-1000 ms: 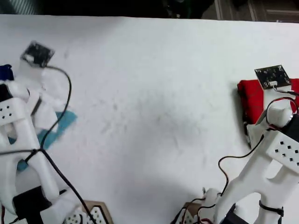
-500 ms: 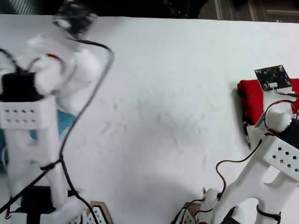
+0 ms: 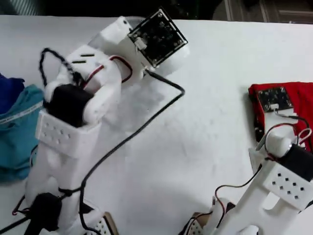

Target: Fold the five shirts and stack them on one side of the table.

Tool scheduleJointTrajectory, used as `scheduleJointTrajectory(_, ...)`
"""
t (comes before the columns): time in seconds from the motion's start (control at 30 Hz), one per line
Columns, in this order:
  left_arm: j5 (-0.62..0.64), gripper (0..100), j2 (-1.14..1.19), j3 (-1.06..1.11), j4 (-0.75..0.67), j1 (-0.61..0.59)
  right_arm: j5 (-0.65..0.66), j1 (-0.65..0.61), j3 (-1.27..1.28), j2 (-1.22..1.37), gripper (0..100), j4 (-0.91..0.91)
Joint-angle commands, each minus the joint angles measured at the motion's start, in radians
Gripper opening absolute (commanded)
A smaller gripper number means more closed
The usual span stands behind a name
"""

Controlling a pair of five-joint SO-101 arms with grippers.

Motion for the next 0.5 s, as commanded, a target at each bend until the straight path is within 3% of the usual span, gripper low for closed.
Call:
scheduleJointTrajectory(0.0, 0.005, 2, -0.033, -0.068, 0.046, 0.019, -0.006, 0.001, 0.044, -0.045, 1.8, -0.005)
scheduleJointTrajectory(0.27, -0.003, 2, -0.027, -0.017, 0.531, -0.067, -0.006, -0.007, 0.087, -0.053, 1.8, -0.007)
scheduleJointTrajectory(0.47, -0.008, 3, -0.033, 0.265, 0.608, -0.259, -0.006, -0.008, 0.087, -0.056, 1.8, -0.007)
